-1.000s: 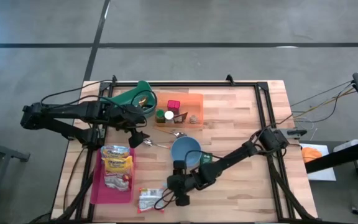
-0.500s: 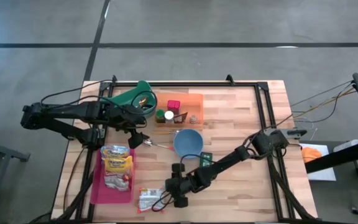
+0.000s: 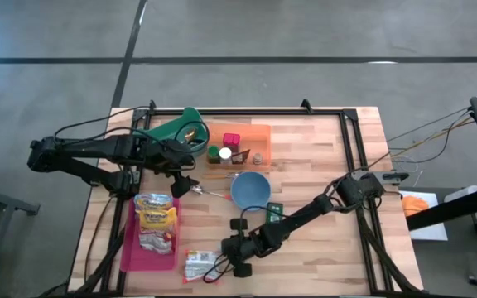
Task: Pick & Place Food Item
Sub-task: Put the blue spoon into the green bin
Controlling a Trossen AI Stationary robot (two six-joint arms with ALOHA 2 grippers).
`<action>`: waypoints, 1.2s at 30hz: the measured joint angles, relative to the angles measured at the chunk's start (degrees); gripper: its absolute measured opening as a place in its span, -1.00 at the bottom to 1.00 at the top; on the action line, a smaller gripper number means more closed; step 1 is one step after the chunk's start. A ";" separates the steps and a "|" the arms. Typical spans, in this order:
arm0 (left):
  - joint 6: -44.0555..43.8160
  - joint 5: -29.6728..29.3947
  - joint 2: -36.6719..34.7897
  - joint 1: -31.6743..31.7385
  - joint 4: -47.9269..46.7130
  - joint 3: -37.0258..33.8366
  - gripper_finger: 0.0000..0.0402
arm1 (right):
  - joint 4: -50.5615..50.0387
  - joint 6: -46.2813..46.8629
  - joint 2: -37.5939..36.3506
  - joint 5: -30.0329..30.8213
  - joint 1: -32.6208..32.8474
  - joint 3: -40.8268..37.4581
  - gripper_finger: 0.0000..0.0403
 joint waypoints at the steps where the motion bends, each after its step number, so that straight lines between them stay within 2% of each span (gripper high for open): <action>1: 0.00 0.00 0.00 0.00 0.00 0.00 0.79 | -0.22 0.09 -0.06 0.02 0.00 0.00 -0.83; 17: -3.84 4.54 0.04 -0.16 -0.88 0.03 0.79 | -11.55 -1.35 -4.86 3.43 2.91 1.38 -0.83; 22: -7.62 6.31 0.17 -0.95 1.42 -1.21 0.79 | -15.95 -4.91 -5.46 7.69 4.16 4.58 -0.83; 26: -10.51 10.41 0.20 -1.80 8.89 -4.93 0.79 | -21.18 -6.35 -5.75 13.80 4.87 9.09 -0.83; 32: -15.87 10.75 0.13 -4.91 26.17 -12.37 0.79 | -28.13 -6.09 -5.77 24.71 5.51 15.88 -0.83; 36: -19.67 10.73 0.13 -7.91 38.20 -16.67 0.79 | -31.84 -6.11 -5.77 29.57 5.70 19.19 -0.83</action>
